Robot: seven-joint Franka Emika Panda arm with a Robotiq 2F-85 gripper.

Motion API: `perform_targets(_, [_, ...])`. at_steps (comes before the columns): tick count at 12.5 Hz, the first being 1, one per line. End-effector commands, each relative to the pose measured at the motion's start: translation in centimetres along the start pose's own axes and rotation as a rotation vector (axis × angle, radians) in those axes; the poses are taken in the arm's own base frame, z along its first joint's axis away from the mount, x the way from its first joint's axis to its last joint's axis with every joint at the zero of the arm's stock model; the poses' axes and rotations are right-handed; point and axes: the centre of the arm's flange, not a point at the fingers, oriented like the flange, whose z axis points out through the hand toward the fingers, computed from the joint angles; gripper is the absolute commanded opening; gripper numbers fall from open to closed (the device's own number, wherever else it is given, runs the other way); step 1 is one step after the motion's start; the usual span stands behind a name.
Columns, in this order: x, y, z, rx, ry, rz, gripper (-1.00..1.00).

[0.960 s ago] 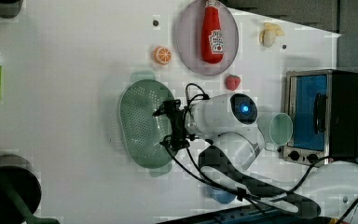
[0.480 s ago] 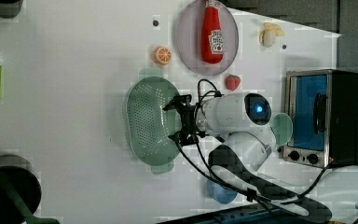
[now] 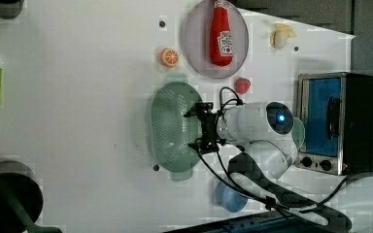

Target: Drag strainer left to right.

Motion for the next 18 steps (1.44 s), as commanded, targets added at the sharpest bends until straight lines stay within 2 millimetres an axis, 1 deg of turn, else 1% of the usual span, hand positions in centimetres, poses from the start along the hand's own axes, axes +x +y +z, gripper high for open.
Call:
perform_targets(1, [4.8, -1.5, -1.1, 0.026, -0.017, 0.001, 1.0])
perform_targets(2, [6.1, -1.6, -1.1, 0.026, -0.014, -0.007, 1.0])
perform_targets(5, [9.5, -1.7, -1.0, 0.021, -0.005, 0.043, 1.0])
perform_targets(10, [13.2, -1.2, -0.8, 0.011, 0.011, 0.095, 1.0])
perform_targets(13, [15.7, -1.3, -0.6, 0.008, 0.022, 0.052, 1.0])
perform_targets(18, [21.1, -1.2, -0.9, 0.011, 0.05, 0.043, 1.0])
